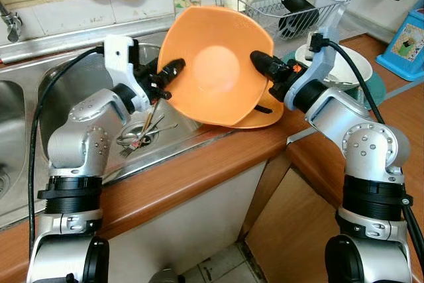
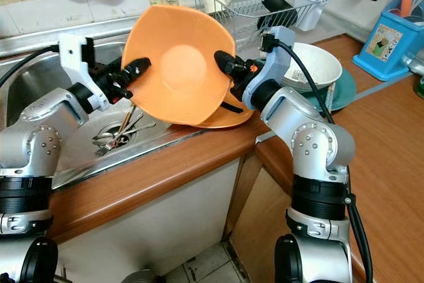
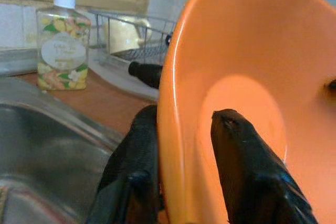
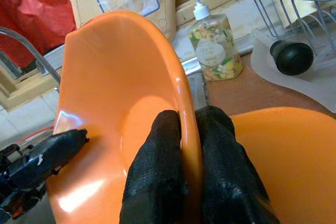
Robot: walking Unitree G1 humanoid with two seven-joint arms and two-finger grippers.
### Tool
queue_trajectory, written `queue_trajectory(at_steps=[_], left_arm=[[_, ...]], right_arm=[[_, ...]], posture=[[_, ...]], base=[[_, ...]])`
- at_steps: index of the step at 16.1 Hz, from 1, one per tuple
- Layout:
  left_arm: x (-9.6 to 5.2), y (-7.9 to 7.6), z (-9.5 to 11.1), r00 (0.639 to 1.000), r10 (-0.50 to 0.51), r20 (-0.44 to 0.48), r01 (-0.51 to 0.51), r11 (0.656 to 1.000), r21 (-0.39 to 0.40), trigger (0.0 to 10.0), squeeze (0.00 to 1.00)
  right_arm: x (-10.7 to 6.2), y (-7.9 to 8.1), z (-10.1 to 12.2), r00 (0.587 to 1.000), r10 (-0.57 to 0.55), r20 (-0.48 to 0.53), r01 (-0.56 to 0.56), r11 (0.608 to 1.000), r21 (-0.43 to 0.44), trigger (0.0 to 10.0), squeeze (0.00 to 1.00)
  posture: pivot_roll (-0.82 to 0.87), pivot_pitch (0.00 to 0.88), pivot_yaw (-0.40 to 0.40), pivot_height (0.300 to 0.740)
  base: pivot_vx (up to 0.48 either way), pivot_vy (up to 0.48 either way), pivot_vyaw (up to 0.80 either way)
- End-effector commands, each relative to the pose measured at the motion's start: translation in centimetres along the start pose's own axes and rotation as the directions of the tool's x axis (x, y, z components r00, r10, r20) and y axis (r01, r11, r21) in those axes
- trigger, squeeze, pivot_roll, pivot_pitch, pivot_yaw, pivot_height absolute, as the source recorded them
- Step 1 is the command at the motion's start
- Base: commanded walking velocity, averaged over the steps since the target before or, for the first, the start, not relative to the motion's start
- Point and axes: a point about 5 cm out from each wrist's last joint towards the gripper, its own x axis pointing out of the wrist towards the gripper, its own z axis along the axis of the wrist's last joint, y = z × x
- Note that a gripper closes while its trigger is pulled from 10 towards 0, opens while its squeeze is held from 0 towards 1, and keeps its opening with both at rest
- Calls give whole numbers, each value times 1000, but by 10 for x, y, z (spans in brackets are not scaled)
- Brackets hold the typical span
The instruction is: Kitchen organization
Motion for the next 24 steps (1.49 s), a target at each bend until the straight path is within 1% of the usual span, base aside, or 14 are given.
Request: queue_trajectory(at_steps=[1, 2, 6, 7, 8, 14, 15, 16, 17, 18, 19, 20, 22, 24], left_arm=[[0, -6, 5, 999, -28, 25, 28, 1000, -7, 0, 0], [-1, -5, 6, 999, -26, 33, 26, 999, -22, 0, 0], [-5, 0, 10, 998, 2, 69, 4, 997, -78, 0, 0], [-6, 1, 10, 997, 6, 75, 1, 996, -90, 0, 0], [-7, 1, 10, 997, 8, 78, -1, 995, -96, 0, 0], [-19, 22, 32, 971, 115, 211, -75, 979, -190, 0, 0], [-23, 28, 37, 962, 142, 233, -94, 974, -204, 0, 0], [-28, 38, 43, 945, 198, 259, -147, 968, -203, 0, 0], [-29, 40, 43, 942, 210, 262, -159, 967, -201, 0, 0], [-32, 51, 42, 925, 291, 242, -259, 953, -157, 0, 0], [-35, 65, 37, 896, 394, 203, -385, 919, -85, 0, 0], [-39, 83, 28, 845, 515, 145, -520, 854, 2, 0, 0], [-43, 99, 18, 781, 615, 107, -623, 780, 60, 0, 0], [-41, 104, 8, 766, 640, 60, -641, 754, 142, 0, 0]], right_arm=[[0, 4, 4, 1000, 18, 24, -17, 1000, -16, 2706, 0], [0, 4, 4, 1000, 12, 24, -11, 1000, -26, 10000, 0], [1, 2, 3, 1000, -13, 20, 14, 999, -40, 10000, 0], [1, 2, 3, 1000, -10, 22, 11, 999, -35, 10000, 682], [1, 2, 3, 1000, -6, 23, 7, 1000, -27, 10000, 1000], [-1, 2, 5, 1000, -6, 22, 8, 997, -71, 10000, 1000], [-2, 4, 4, 1000, 7, 16, -6, 996, -84, 10000, 933], [-3, 8, 2, 1000, 30, -8, -31, 992, -125, 10000, 86], [-3, 9, 1, 999, 34, -14, -36, 991, -132, 10000, 86], [-4, 13, -4, 997, 49, -58, -60, 977, -205, 10000, 0], [-5, 18, -10, 992, 72, -108, -99, 960, -264, 10000, 0], [-9, 25, -17, 978, 119, -171, -167, 938, -304, 10000, 0], [-14, 33, -25, 958, 163, -237, -239, 911, -337, 10000, 0], [-16, 36, -31, 944, 180, -275, -274, 893, -356, 10000, 0]], posture=[[-3, 0, 20, 740], [-2, 0, 22, 740], [-8, 0, 23, 740], [-8, 0, 23, 740], [-9, 0, 23, 740], [-6, 0, 24, 740], [-5, 0, 24, 740], [-5, 0, 25, 740], [-5, 0, 25, 740], [-7, 0, 26, 740], [-6, 0, 23, 740], [-1, 0, 17, 740], [-1, 0, 16, 740], [-5, 0, 18, 740]], base=[[0, 0, 0], [0, 0, 0], [0, 0, 0], [0, 0, 0], [0, 0, 0], [0, 0, 0], [0, 0, 0], [0, 0, 0], [0, 0, 0], [0, 0, 0], [0, 0, 0], [0, 0, 0], [0, 0, 0], [0, 0, 0]])
